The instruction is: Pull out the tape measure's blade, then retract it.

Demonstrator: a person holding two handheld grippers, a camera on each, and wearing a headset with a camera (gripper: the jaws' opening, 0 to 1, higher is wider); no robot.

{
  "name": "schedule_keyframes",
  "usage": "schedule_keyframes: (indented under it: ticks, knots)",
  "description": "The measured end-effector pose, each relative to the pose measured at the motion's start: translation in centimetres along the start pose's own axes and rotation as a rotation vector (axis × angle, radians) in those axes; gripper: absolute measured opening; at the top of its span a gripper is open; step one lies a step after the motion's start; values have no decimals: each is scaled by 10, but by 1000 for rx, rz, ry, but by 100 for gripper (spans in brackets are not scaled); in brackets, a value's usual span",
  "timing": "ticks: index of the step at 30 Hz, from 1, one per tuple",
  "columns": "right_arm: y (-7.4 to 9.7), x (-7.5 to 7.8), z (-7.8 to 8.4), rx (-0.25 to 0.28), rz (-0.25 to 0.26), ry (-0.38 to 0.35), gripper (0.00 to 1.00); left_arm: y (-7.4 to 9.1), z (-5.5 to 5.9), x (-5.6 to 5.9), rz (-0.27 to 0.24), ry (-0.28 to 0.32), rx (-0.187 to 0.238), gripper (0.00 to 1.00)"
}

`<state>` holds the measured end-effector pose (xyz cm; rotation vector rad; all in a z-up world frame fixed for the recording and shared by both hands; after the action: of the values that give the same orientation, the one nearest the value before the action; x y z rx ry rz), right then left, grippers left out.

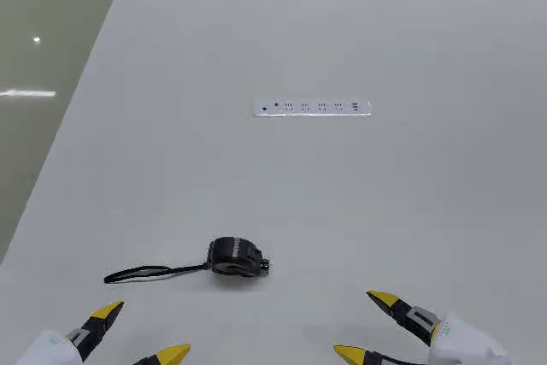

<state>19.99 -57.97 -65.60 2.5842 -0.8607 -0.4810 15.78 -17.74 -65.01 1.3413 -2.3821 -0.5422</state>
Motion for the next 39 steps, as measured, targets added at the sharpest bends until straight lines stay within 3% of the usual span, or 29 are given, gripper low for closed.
schedule_keyframes:
  ticks: [13,39]
  knots:
    - [-5,3,-1,-5,-22,-1,58,-5,-4,1,29,-25,-16,79]
    - [-28,12,-5,-12,-97,10,56,-31,-24,-3,155,-127,-59,79]
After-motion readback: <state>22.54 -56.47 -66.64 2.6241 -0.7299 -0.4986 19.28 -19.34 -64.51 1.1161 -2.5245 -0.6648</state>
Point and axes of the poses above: the centre of the closed fingertips' face, and the gripper's own axes: y roughly backward along the fingers, x roughly to its right, z roughly out of its underside, the point moved 10 cm from there along y, roughly backward along the fingers, and after that the axes turned 8 degrees about -y, right-handed, at the moved point
